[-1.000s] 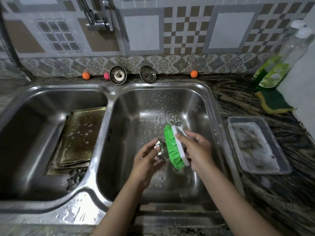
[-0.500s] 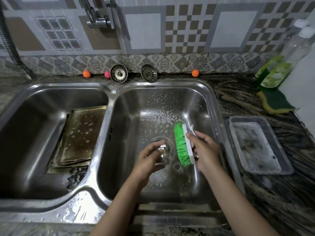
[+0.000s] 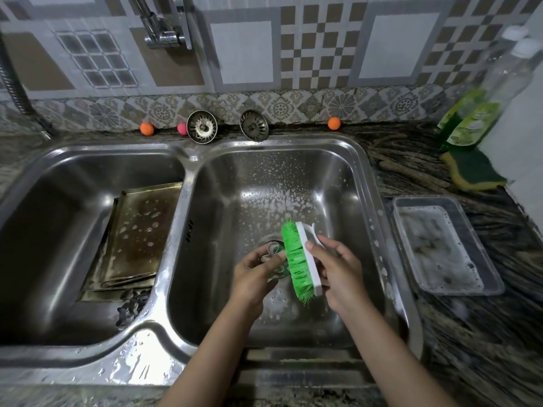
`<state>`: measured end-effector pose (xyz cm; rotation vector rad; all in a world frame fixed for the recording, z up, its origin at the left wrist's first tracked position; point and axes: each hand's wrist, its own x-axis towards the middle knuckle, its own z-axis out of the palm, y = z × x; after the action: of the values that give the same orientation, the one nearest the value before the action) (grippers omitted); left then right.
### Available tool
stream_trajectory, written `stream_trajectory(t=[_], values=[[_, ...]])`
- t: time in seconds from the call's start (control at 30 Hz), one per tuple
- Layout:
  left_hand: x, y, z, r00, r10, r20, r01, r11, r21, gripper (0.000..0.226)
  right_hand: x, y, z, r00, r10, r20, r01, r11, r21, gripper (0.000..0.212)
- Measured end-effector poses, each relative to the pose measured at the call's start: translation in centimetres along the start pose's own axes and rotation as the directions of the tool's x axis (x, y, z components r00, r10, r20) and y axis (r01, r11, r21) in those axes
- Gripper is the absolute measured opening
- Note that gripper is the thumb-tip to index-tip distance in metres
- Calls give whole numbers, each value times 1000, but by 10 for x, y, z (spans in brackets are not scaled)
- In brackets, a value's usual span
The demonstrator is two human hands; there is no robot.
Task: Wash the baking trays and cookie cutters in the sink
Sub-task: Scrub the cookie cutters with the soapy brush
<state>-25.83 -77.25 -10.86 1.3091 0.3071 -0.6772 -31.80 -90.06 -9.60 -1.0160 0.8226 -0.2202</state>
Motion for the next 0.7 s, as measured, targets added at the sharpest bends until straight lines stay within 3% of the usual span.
stream_trajectory(t=[0.2,0.37,0.7], values=[[-3,2,-1,996,-38,79,43,997,-56,26,8,16,-2,995,25,-101,-24,1000,9,42],[-9,6,-6,966,-88,242,117,987,-111,35,12,20,0,982,-72,-174,51,991,-121,37],[-4,3,-10,968,-63,241,77,996,-50,40,8,9,-2,968,-178,-177,138,966,-218,33]])
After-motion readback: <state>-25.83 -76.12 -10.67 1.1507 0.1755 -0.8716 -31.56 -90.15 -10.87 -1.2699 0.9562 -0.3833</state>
